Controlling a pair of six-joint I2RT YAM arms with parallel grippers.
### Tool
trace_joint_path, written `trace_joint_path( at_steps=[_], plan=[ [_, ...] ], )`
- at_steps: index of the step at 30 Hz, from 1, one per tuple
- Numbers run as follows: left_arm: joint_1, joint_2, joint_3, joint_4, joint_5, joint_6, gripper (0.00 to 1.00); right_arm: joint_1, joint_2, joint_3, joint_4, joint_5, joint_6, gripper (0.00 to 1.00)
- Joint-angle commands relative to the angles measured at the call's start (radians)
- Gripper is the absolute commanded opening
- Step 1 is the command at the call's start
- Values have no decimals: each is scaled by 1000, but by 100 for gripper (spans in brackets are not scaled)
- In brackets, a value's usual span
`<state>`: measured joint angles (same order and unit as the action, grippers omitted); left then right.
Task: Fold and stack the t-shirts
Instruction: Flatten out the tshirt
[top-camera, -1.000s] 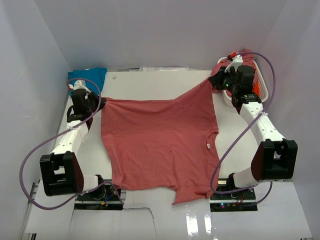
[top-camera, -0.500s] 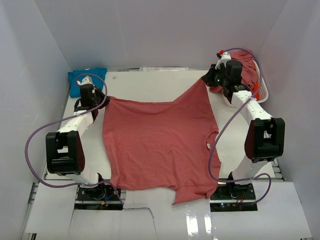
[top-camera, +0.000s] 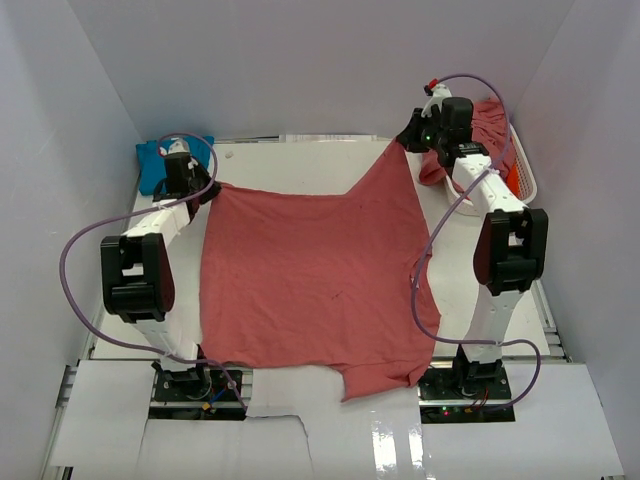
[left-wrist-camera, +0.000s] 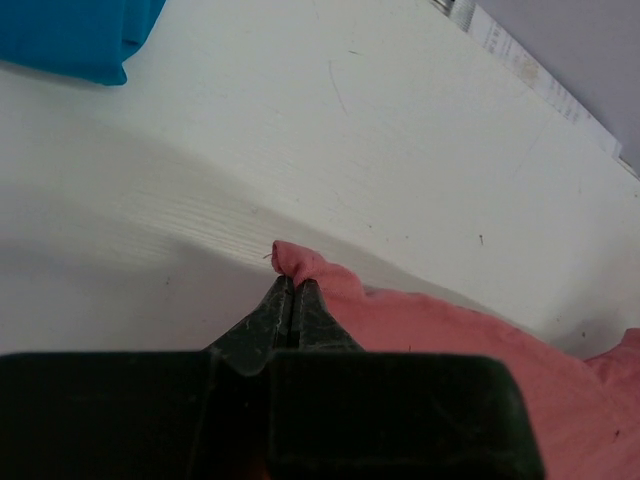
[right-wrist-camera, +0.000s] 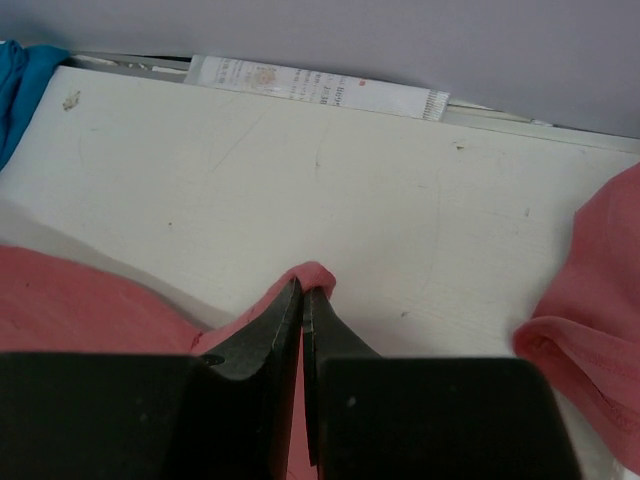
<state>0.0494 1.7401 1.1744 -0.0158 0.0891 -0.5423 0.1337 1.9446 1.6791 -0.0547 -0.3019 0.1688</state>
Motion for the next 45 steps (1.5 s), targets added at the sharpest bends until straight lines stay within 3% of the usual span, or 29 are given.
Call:
trace_joint_path(
  at_steps=[1,10,23,45],
  plan=[
    [4,19,33,-10,8,10,0,7,48,94,-36,-6,-6,8],
    [7,84,36,8,-11,10,0,18,194,203,-92,-13,-11,8],
    [32,234,201,-32,9,31,0,21,390,499,-243,15,-32,8],
    [60,481,491,-69,37,16,0,14,574,665,-145,93,-19,11]
  ],
)
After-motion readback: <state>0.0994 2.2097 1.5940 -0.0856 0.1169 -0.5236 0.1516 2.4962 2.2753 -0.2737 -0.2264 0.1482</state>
